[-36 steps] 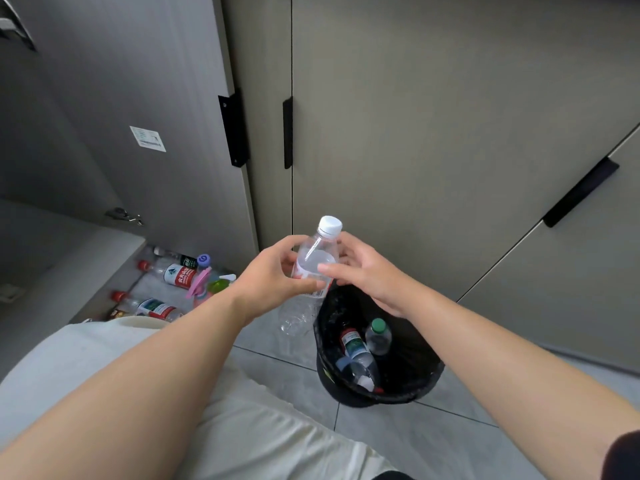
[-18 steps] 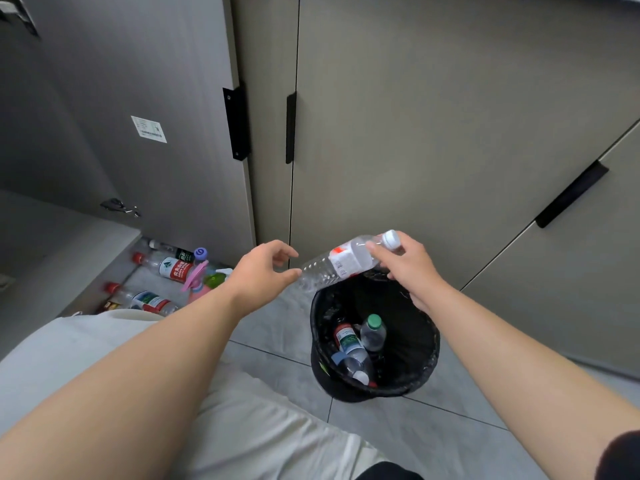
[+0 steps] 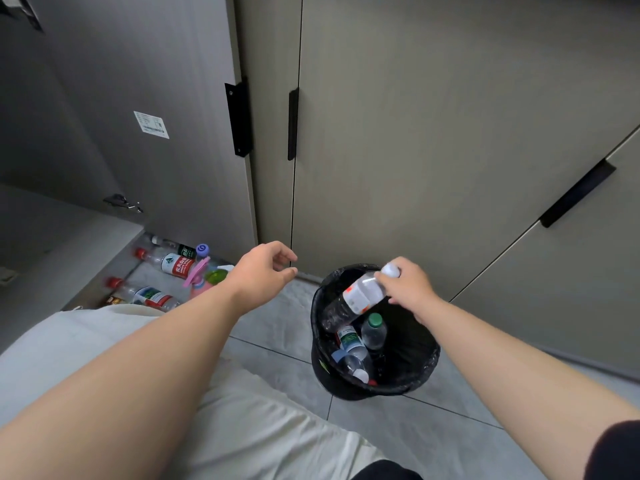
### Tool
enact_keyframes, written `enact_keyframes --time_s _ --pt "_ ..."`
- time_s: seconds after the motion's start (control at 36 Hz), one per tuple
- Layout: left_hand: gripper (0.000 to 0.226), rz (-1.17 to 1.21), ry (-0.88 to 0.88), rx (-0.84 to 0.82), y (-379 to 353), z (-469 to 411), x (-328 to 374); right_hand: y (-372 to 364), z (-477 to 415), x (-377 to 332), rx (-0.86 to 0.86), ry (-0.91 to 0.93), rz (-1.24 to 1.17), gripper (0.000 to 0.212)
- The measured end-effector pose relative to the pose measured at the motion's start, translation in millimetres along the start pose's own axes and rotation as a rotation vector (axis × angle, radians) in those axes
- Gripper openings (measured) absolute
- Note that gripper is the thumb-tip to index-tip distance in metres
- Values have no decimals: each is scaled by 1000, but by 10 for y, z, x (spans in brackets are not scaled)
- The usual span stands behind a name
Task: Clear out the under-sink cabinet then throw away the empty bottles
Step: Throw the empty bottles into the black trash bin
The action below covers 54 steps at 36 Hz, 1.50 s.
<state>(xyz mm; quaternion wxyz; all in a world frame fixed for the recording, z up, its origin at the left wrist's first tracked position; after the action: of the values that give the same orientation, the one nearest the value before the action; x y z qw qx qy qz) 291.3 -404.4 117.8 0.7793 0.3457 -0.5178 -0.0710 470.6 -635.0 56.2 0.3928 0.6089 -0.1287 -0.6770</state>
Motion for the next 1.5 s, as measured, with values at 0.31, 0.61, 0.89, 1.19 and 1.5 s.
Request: enact_keyframes --time_s 0.31,0.61,0.89,1.19,1.5 --pt "20 -33 -23 59 264 -27 -40 -511 13 -157 42 73 381 27" --pt "9 -119 302 245 1810 -3 -1023 -1360 386 -1804 -221 769 -8 31" --pt "34 -203 570 123 1722 436 -2802 -3062 165 -2769 -727 782 403 23" --pt "82 -64 527 118 1188 -335 -3746 -4921 -83 -2700 -985 485 648 33" --pt "98 -158 620 64 1002 -615 -4677 -5869 -436 -2327 -921 267 695 58"
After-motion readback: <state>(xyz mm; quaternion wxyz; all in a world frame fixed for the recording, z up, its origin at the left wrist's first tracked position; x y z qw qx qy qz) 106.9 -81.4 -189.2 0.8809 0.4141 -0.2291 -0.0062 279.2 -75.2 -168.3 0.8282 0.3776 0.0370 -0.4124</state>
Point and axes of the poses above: each hand's wrist, its own z-axis away from the middle knuckle, its own y-axis out of the back of the hand, x = y × z, the point moved 2 cm from there along -z, towards the middle knuckle, and after that the axes turned 3 degrees about y, right-handed, at the moved point
